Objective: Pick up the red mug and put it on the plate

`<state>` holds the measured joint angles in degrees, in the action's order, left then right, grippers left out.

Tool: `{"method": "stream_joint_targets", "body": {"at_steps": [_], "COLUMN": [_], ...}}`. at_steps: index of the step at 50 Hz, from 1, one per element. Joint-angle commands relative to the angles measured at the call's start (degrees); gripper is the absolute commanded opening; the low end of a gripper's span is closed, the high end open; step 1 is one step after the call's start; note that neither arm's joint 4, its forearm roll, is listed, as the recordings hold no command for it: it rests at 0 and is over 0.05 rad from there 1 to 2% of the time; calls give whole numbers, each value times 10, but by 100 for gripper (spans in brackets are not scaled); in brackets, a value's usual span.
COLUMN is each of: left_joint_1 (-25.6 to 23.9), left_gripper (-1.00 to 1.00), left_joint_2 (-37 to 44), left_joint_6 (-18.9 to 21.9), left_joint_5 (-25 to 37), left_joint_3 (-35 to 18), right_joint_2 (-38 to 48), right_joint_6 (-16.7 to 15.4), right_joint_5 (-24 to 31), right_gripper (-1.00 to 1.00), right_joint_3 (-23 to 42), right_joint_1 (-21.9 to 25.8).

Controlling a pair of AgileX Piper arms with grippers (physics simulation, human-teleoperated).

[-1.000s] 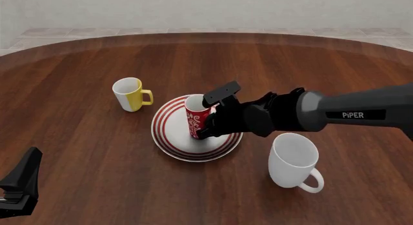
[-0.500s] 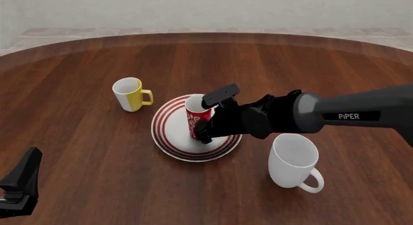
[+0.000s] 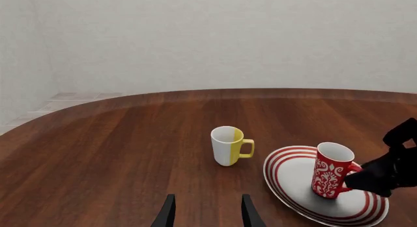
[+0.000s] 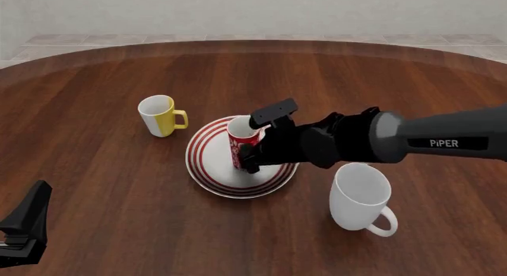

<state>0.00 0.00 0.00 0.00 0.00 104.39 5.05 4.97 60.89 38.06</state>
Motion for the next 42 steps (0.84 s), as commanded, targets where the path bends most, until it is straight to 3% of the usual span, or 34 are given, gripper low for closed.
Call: {"method": "stream_joint_targets", "body": {"at_steps": [1, 12, 26, 42], "left_joint_1": [0, 0, 0, 0], "left_gripper": [100, 100, 100, 100], "left_joint_2": [0, 0, 0, 0], "left_joint_6": [0, 0, 0, 0], "left_joint_5": [0, 0, 0, 0], "left_joint_3": [0, 0, 0, 0], "right_joint_2": [-55, -198, -445, -654], "right_joint_6": [-9, -20, -37, -17], "right_joint_5": [15, 55, 151, 236], "right_gripper": [100, 100, 100, 100], "right_joint_3": [-18, -87, -178, -260], "right_joint_1": [-6, -9, -29, -53]}}
